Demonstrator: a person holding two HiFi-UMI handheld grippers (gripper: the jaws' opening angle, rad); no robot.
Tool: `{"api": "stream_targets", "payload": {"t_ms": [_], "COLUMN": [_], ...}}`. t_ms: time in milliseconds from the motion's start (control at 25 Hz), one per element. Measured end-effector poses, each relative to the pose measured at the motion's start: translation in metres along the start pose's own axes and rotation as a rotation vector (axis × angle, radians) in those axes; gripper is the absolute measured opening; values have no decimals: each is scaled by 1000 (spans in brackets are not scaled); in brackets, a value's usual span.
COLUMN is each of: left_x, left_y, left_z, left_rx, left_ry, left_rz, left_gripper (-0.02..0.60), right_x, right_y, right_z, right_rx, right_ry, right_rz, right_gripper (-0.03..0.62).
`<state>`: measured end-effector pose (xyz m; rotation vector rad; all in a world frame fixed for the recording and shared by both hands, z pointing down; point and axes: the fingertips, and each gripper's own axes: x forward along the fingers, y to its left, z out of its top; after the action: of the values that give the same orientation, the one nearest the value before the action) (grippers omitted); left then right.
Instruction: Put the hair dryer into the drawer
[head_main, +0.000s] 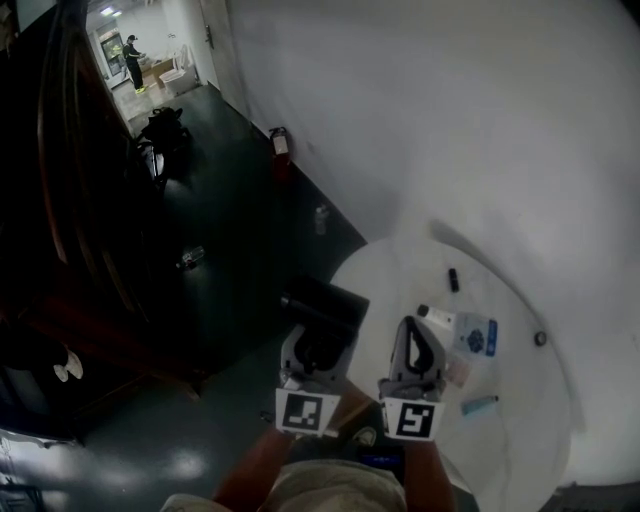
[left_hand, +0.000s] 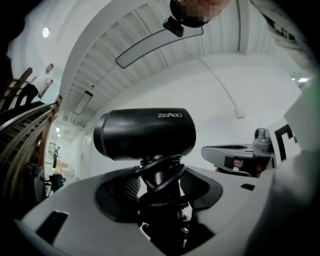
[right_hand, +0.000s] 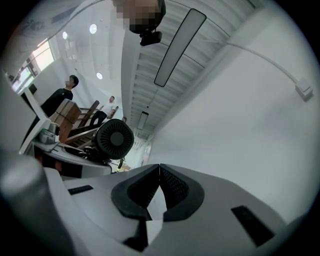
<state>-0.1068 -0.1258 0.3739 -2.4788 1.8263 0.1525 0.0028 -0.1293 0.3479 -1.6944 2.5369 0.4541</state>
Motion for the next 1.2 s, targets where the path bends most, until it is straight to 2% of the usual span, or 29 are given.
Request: {"api": "stream_targets", "payload": {"t_ms": [120,480,1000,1200], "left_x": [-9,-40,-85,-100], "left_y": [6,23,21,15], "left_z": [-10,-50,-144,-186], "left_rx": [35,53,104,105], "left_ry": [17,117,400,538], "left_rz": [-5,-26,-154,-205], "left_gripper": [255,253,253,253], "right_x": [1,-4,-15,-19], "right_y": [10,39,63,69], "right_z": [-2,-7,-12,-14], "right_rx": [7,17,19,14], "right_ry": [10,32,59,69], "right_rz": [5,5,-35,-44], "right_gripper": [8,8,6,7]}}
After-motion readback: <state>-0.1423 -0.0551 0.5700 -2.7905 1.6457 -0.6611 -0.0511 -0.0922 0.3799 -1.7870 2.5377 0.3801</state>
